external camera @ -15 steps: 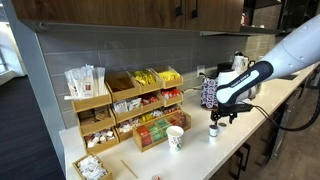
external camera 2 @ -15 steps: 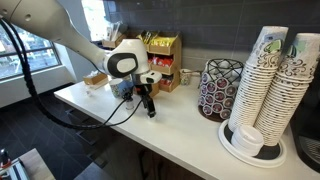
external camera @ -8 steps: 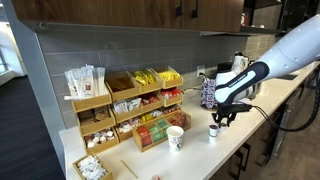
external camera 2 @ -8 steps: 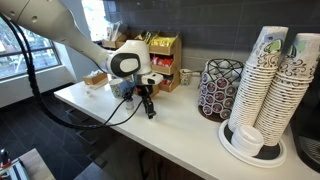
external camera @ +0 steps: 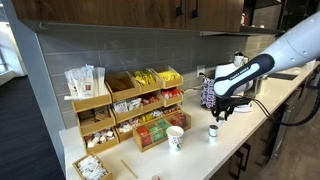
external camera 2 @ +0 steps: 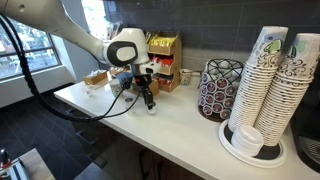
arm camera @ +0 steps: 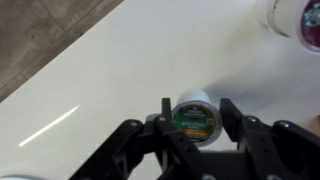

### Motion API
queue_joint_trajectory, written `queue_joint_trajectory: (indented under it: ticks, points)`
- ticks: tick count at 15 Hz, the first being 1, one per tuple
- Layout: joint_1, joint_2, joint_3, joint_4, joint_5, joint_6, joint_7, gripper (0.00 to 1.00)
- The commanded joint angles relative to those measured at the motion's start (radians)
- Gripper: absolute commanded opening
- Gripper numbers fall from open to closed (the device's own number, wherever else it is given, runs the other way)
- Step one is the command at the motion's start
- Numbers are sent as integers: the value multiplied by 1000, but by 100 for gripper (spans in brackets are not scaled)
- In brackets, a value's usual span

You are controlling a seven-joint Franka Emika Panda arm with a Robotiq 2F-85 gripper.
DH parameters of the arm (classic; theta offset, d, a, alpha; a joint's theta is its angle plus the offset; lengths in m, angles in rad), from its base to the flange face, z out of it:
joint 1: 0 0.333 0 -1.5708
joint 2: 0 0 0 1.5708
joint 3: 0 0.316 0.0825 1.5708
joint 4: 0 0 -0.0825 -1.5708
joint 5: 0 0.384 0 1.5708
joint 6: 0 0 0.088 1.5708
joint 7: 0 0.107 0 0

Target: Stack the cups from the top cup to the bottom cup

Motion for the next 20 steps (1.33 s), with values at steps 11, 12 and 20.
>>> queue_joint_trajectory:
  ticks: [11, 12, 20]
  points:
    - [36, -245, 66, -126, 7, -86, -505, 27]
    - [39, -252, 68, -133, 17, -94, -542, 27]
    - [78, -279, 77, -171, 56, -101, -725, 27]
